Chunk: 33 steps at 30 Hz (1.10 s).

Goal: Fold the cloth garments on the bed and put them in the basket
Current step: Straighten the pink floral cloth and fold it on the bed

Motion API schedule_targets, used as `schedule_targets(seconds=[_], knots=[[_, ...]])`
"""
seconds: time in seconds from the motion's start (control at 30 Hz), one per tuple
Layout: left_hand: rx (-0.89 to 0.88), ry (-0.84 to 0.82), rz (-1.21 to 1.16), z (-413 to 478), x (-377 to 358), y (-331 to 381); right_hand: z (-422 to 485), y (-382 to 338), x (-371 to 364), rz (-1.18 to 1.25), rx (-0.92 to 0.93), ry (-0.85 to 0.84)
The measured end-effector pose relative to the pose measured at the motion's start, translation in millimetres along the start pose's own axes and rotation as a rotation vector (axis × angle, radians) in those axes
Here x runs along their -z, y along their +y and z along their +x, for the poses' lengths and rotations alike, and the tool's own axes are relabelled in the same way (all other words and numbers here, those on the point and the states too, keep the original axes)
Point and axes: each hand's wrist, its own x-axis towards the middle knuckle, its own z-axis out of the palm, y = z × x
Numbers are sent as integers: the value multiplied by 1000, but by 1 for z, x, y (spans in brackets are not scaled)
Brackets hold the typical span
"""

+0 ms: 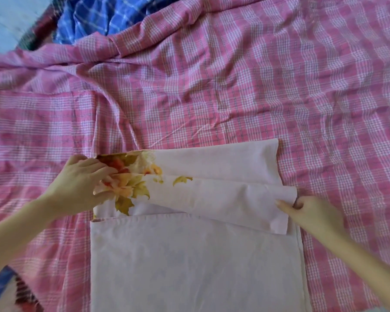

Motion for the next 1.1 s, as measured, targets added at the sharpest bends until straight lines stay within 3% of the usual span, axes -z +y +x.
schedule_targets(seconds=[0.07,0.2,0.33,0.4,0.5,0.6,0.7,0.8,0.93,1.1], knots=[[17,17,65,0,1,-8,6,1,-3,203,-25,-78],[72,14,85,11,7,-20,26,0,18,357,-13,42],[332,49,-105,31,11,-26,70,-16,52,452,-93,112],[470,16,-246,38,13,-23,85,-28,55,512,-203,51],[493,-4,-202,44,7,-21,88,-39,54,789,-326,-89],[512,-20,-167,46,1,-22,80,-45,56,859,-244,-144],[499,19,-195,45,-1,-24,84,-49,54,765,-47,-75],[545,74,-202,44,-5,-23,99,-53,53,533,35,70],[663,118,-154,46,-17,-17,112,-63,49,229,176,89],[701,133,-105,51,-26,-9,121,-69,40,24,218,215]])
